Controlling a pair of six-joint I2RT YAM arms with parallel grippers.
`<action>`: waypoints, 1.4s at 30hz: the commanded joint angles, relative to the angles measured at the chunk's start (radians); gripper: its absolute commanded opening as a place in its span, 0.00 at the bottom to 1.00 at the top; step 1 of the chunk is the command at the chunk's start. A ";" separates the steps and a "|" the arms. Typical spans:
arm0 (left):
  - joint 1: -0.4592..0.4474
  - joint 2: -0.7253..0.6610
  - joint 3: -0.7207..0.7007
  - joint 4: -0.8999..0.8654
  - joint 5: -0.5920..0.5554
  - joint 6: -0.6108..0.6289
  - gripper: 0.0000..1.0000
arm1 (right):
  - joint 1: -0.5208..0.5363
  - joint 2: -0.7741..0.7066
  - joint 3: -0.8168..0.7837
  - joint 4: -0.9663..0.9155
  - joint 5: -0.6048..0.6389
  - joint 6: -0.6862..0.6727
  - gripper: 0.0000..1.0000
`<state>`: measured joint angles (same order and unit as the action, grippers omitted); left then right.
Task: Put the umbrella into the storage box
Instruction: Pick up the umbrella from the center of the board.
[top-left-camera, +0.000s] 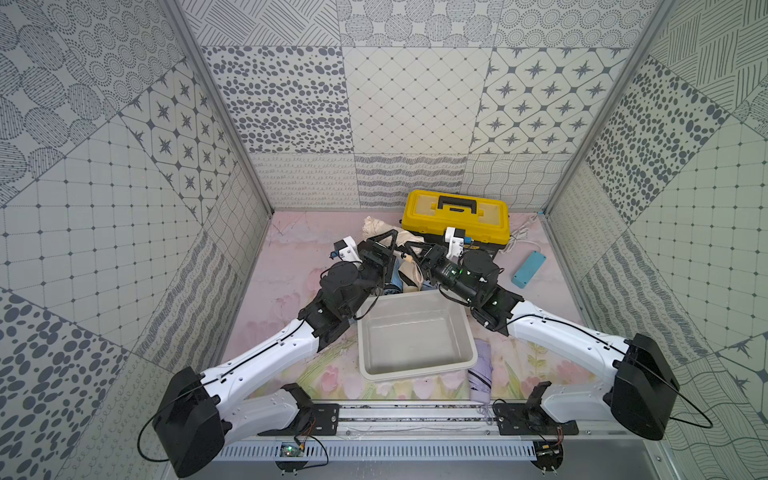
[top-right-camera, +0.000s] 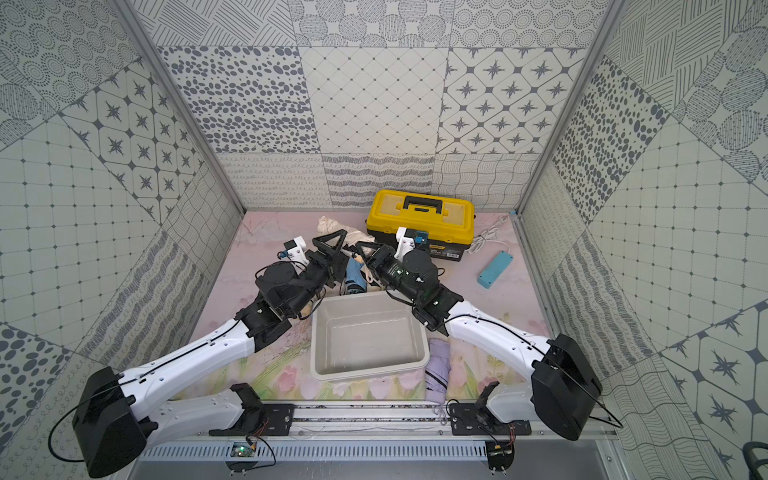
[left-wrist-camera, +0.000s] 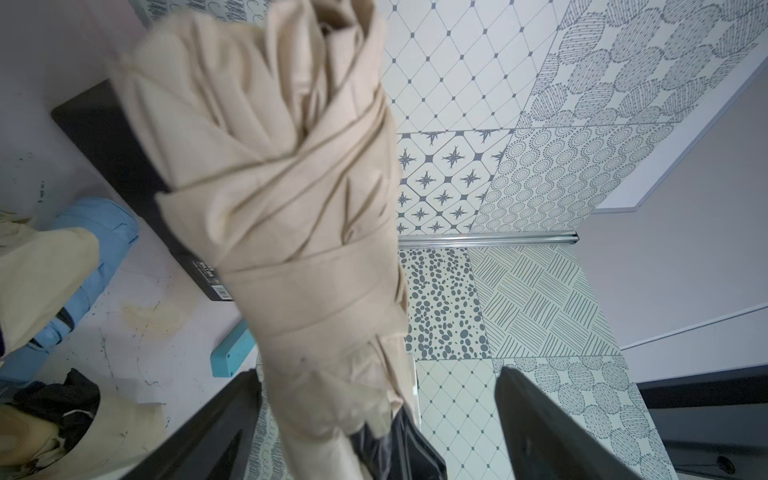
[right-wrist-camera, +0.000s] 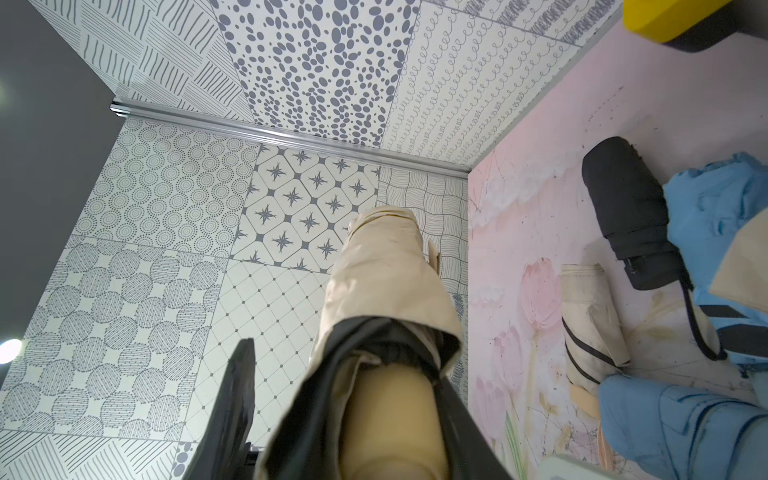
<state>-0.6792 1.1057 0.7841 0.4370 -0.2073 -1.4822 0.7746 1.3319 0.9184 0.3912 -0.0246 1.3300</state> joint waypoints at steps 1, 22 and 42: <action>0.003 -0.125 0.015 -0.309 -0.101 0.172 0.93 | -0.039 -0.064 0.043 -0.043 0.032 -0.086 0.18; 0.004 -0.109 0.483 -1.149 0.279 1.982 0.98 | -0.207 -0.273 0.398 -1.210 -0.432 -0.968 0.00; 0.008 0.054 0.545 -1.513 0.937 2.058 0.99 | -0.027 -0.098 0.593 -1.446 -0.703 -1.397 0.00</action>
<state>-0.6773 1.1500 1.3560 -0.9836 0.4488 0.5041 0.7341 1.2312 1.4490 -1.1168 -0.6495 -0.0025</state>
